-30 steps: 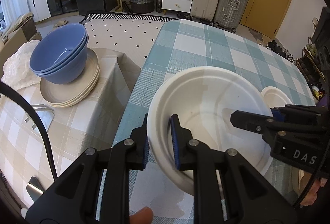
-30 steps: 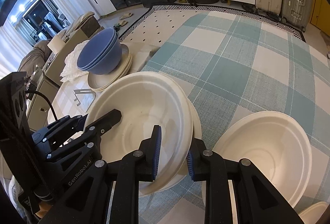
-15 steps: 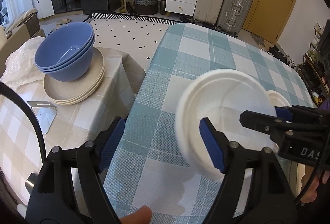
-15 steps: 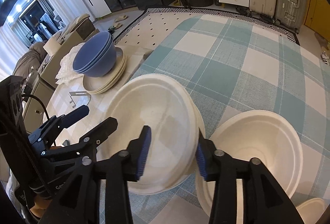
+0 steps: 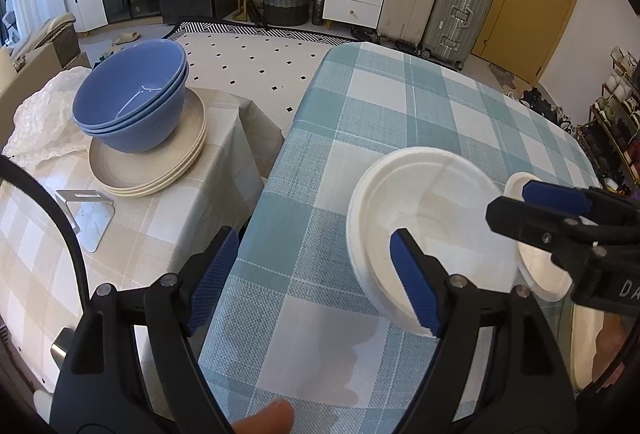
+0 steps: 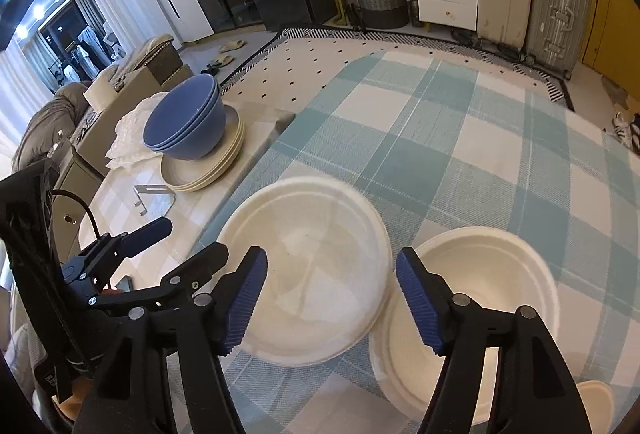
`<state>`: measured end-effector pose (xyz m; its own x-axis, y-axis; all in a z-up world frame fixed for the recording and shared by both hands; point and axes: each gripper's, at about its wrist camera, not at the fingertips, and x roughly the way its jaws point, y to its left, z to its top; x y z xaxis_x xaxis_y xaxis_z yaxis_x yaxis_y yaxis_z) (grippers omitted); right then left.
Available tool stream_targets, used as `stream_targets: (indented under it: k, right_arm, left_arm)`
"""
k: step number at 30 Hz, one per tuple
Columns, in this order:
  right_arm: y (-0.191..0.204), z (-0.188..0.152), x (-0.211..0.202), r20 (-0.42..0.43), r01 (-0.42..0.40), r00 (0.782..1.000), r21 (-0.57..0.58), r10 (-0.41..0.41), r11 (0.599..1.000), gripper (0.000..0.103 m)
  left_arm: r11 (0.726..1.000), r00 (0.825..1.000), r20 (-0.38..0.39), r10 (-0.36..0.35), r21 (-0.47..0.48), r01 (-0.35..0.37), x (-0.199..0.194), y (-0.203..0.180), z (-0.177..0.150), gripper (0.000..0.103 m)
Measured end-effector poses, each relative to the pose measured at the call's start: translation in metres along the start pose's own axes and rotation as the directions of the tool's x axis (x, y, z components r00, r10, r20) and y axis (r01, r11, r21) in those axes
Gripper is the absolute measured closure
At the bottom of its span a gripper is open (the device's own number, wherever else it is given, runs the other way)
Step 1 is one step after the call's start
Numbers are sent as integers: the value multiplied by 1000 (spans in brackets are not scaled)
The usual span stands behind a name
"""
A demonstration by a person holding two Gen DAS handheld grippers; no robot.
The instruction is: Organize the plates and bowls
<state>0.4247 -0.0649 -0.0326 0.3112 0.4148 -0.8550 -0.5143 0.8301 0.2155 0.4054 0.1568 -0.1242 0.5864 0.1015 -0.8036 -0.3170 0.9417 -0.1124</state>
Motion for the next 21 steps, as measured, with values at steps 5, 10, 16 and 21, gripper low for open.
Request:
stream_targets:
  k: [5, 10, 16, 21]
  right_arm:
    - [-2, 1, -6, 7, 2, 1000, 1, -2, 1000, 29]
    - [-4, 3, -8, -6, -31, 1000, -6, 30, 1000, 16]
    - [-2, 5, -7, -14, -25, 1000, -30, 24, 999, 9]
    - [-3, 11, -6, -23, -14, 1000, -48, 13, 999, 8]
  left_arm:
    - [1000, 1000, 0, -2, 5, 2, -5, -3, -1, 26]
    - [1000, 1000, -5, -1, 16, 1, -6, -7, -1, 24]
    - [1000, 1000, -15, -11, 18, 11, -5, -10, -2, 22]
    - [999, 999, -24, -32, 16, 33, -4, -13, -4, 21]
